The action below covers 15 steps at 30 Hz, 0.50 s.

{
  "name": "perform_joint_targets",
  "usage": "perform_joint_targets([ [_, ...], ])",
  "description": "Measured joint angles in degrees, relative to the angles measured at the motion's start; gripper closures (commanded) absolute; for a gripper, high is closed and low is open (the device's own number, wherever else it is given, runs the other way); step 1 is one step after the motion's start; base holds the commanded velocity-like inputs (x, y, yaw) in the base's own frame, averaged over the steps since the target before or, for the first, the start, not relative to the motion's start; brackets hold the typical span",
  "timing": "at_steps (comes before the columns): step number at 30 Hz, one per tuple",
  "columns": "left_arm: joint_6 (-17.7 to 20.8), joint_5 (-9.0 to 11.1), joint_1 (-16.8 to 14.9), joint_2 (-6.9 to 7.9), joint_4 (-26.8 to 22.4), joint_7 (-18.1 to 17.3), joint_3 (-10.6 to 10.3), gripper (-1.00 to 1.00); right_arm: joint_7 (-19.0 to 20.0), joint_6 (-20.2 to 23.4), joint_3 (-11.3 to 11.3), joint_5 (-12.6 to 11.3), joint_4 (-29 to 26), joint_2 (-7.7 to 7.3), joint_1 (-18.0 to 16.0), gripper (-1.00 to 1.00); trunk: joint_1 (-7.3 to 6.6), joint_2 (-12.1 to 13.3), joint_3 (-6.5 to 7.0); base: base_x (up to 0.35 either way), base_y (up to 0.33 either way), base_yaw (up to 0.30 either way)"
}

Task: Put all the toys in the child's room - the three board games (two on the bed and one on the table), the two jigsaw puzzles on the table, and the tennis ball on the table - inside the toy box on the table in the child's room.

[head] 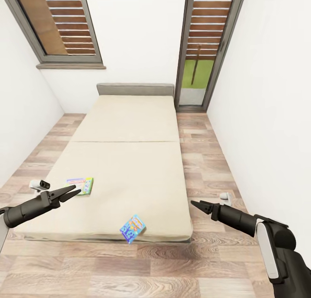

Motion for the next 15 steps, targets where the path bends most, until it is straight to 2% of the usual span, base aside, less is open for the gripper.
perform_joint_targets([
  [9, 0.03, -0.06, 0.00, 0.00, 0.00, -0.01, 0.04, -1.00, -0.04, -0.05, -0.03, 0.01, 0.00, 0.00, 0.00, -1.00, 0.00, 0.00, 0.84, -0.001, 0.003, 0.000],
  [15, 0.08, -0.10, 0.00, 0.00, -0.02, -0.01, 0.05, -1.00, -0.72, -0.07, 0.01, -0.07, 0.01, -0.01, 0.00, -1.00, 0.01, 0.01, 1.41, -0.069, 0.127, 0.000],
])
